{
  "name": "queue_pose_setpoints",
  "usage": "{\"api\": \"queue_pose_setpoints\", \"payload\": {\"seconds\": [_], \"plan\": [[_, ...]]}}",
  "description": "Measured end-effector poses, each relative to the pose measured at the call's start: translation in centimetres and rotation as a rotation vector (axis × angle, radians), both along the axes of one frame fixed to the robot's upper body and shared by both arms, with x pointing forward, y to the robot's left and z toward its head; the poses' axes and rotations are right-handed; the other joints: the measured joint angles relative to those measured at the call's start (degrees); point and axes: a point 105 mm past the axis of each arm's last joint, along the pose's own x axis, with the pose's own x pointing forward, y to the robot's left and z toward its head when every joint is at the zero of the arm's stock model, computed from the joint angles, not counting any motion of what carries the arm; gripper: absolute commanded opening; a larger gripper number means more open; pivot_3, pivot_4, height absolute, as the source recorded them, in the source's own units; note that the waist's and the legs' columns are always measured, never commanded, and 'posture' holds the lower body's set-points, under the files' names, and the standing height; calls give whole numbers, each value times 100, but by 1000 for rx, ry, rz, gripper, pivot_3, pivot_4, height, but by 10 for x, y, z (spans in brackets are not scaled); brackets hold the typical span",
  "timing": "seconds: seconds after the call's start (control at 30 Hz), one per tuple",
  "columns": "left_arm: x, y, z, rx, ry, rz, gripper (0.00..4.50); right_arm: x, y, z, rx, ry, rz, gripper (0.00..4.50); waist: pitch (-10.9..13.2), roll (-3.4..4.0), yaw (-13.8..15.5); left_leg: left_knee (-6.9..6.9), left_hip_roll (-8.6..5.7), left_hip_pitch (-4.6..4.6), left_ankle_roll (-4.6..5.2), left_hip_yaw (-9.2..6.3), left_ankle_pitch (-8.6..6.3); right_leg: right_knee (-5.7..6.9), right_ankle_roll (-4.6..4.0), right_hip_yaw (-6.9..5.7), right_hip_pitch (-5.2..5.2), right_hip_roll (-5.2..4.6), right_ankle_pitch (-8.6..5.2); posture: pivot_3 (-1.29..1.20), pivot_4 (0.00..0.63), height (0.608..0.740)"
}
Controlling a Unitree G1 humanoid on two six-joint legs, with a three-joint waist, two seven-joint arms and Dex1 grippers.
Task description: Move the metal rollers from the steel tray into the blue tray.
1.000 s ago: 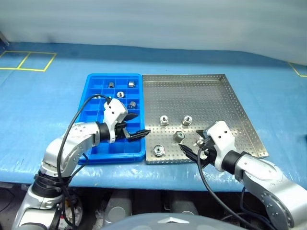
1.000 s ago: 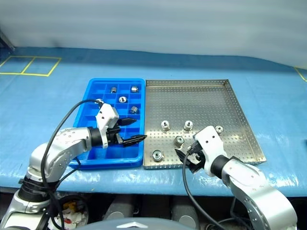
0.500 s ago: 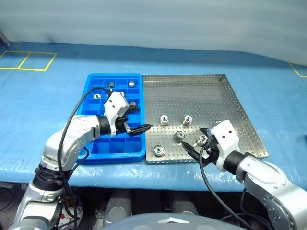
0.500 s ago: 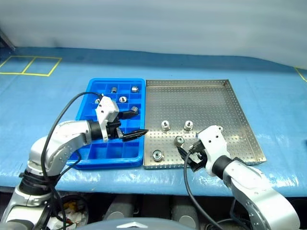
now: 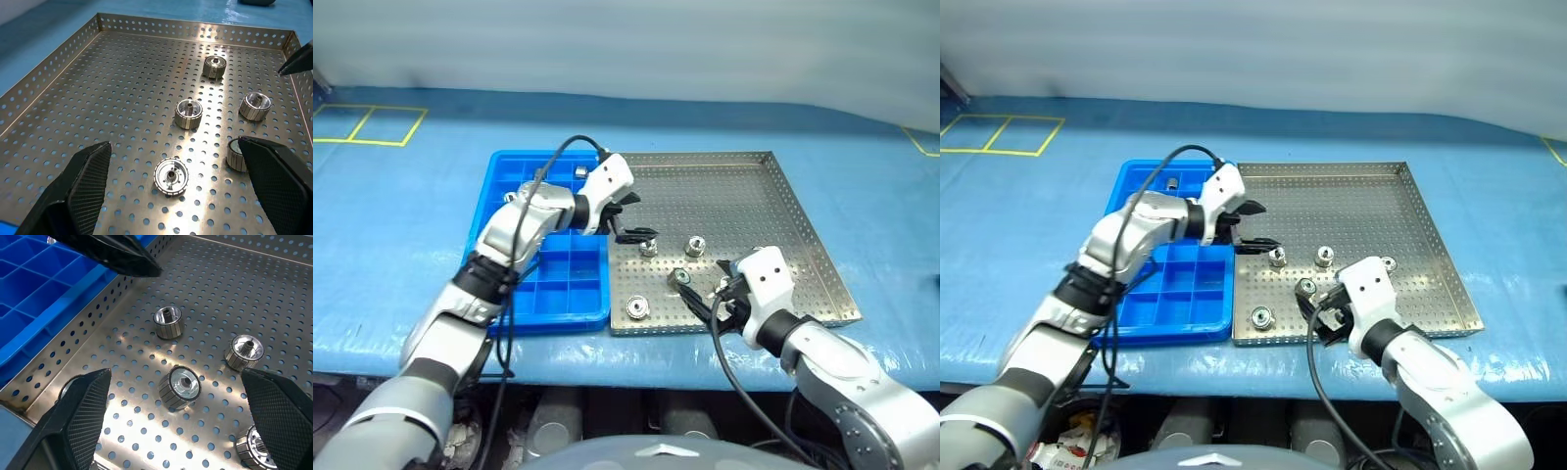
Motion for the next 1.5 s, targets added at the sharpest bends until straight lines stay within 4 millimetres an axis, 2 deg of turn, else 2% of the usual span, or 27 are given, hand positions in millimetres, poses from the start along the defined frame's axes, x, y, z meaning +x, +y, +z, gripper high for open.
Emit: {"api": "queue_pose_setpoints", "payload": {"seconds": [0.2,0.33,0.5,0.8,0.93,1.03,1.13,1.17,1.27,1.4,1.5], "plan": [[16,-9,-24,68,19,17,4500,-1,3,-3,21,2,-27,4462,0,0,-82,0,1,-1,1,-2,-1,1,0,0,-1,2,0,-22,150,740],[14,-10,-44,136,34,-13,4500,-2,1,-5,25,7,-57,4462,0,0,-107,1,1,-3,3,-1,-2,0,2,3,-2,0,1,-44,150,740],[13,-7,-52,230,13,-65,4500,-2,0,-5,28,-1,-75,4462,0,-1,-199,5,2,-2,3,-3,-1,3,2,3,-1,0,1,-57,150,740],[11,-5,-59,313,-16,-128,1735,-1,0,-3,37,-16,-95,4500,-1,-1,-264,5,3,1,3,-3,-2,7,3,5,0,1,2,-44,150,740],[9,-3,-58,330,-22,-151,1682,1,0,-1,39,-26,-92,4500,-1,-1,-264,7,4,1,3,-3,-2,8,4,6,0,1,2,-29,150,740],[9,-3,-49,282,-34,-138,1682,4,2,3,41,-44,-84,4500,-1,-1,-260,7,5,-2,3,-3,-2,8,5,6,-3,1,3,-13,150,740],[17,0,-14,120,-83,-42,1682,7,4,9,41,-72,-68,4500,0,-1,-260,6,9,-2,3,-3,-2,9,6,7,-4,2,4,27,150,740],[20,5,3,46,-114,11,1682,9,6,12,40,-82,-58,4500,-1,0,-268,4,9,1,3,-2,-2,9,8,10,-3,2,5,27,150,740],[23,25,33,-102,-194,152,1682,14,13,16,34,-100,-8,4500,-3,3,-261,2,10,8,3,-1,-1,11,18,11,0,3,11,89,150,740],[20,59,40,-187,-233,360,1682,22,21,18,27,-103,57,4500,-2,2,-186,7,8,9,3,-5,0,12,46,8,5,3,28,161,150,740],[13,93,40,-209,-269,558,1682,30,32,18,10,-95,139,4500,-2,1,-98,11,6,10,3,-4,1,10,51,10,8,2,32,210,150,740]]}}
